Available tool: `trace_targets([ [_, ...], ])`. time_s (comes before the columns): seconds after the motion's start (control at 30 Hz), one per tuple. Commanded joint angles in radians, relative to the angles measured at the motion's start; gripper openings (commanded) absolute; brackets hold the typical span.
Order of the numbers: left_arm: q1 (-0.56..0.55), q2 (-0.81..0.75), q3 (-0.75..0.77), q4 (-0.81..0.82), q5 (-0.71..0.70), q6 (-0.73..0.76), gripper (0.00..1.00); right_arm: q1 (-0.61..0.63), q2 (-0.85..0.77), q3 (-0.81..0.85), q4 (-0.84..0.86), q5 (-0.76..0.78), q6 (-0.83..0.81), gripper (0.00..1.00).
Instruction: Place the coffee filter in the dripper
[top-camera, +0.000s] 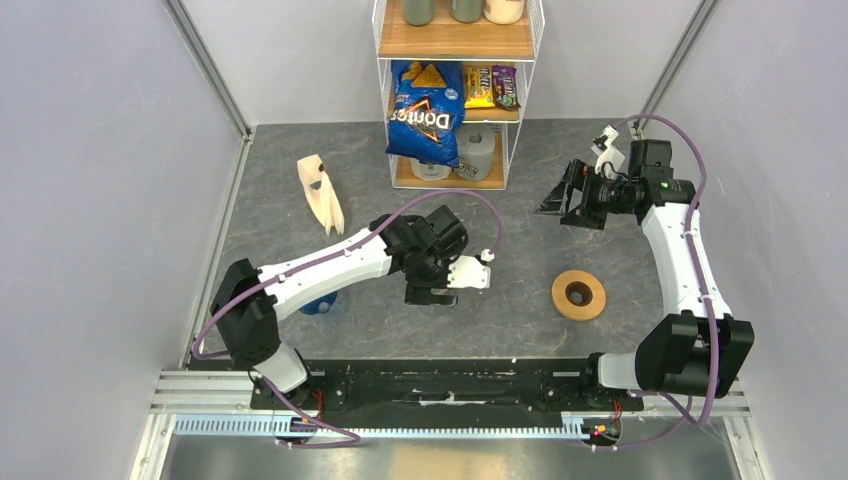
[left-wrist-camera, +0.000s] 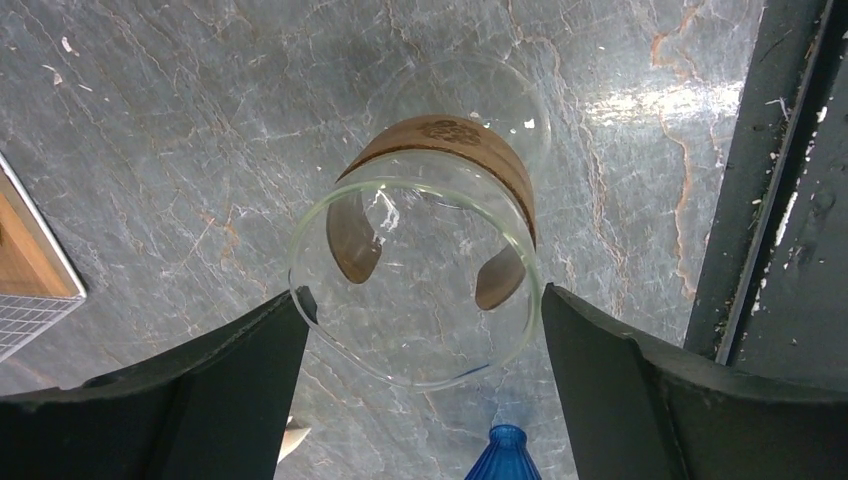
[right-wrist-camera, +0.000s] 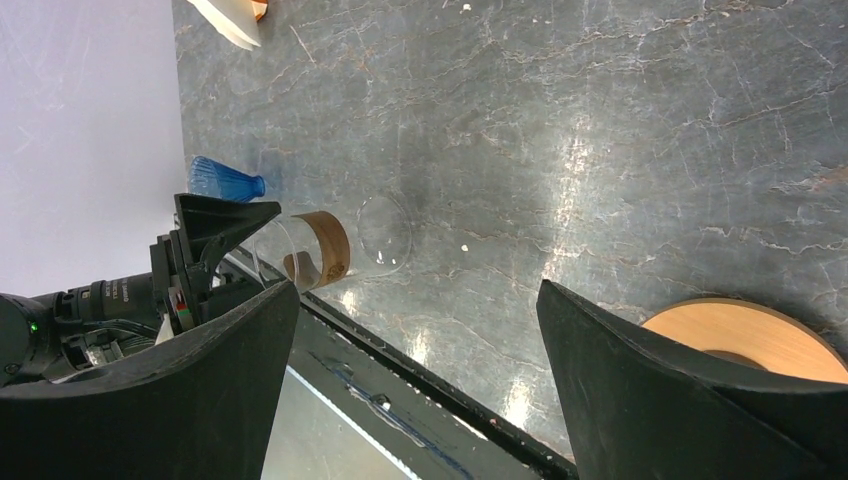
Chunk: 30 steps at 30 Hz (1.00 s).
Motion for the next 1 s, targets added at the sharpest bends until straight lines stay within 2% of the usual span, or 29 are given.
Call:
trace_targets([
  [0.0,-0.010,0.006,0.057,-0.018,0.029,0.045,0.94,-0.003,-0.011,0.005,-0.007,-0.028,-0.018,0.97],
  [0.27,-0.009,-0.051,0.150,-0.097,0.038,0.004,0.96,-0.004,-0.007,0.029,-0.035,-0.065,-0.041,0.97],
  [0.43,0.014,-0.152,0.223,-0.163,0.025,-0.104,0.97,-0.004,0.026,0.119,-0.194,-0.065,-0.217,0.97],
  [0.57,0.147,-0.232,0.234,-0.214,0.092,-0.251,0.97,-0.003,0.075,0.202,-0.399,0.090,-0.424,0.97],
  [0.67,0.285,-0.274,0.221,-0.236,0.158,-0.362,0.97,-0.058,0.069,0.178,-0.455,0.219,-0.576,0.97],
  [0.73,0.396,-0.309,0.206,-0.239,0.257,-0.427,0.97,-0.114,0.101,0.174,-0.515,0.253,-0.693,0.97],
  [0.83,0.544,-0.374,0.149,-0.221,0.377,-0.485,0.97,-0.208,0.182,0.177,-0.593,0.253,-0.784,0.97],
  [0.97,0.604,-0.447,0.067,-0.224,0.387,-0.508,0.97,-0.293,0.256,0.153,-0.562,0.276,-0.865,0.97],
])
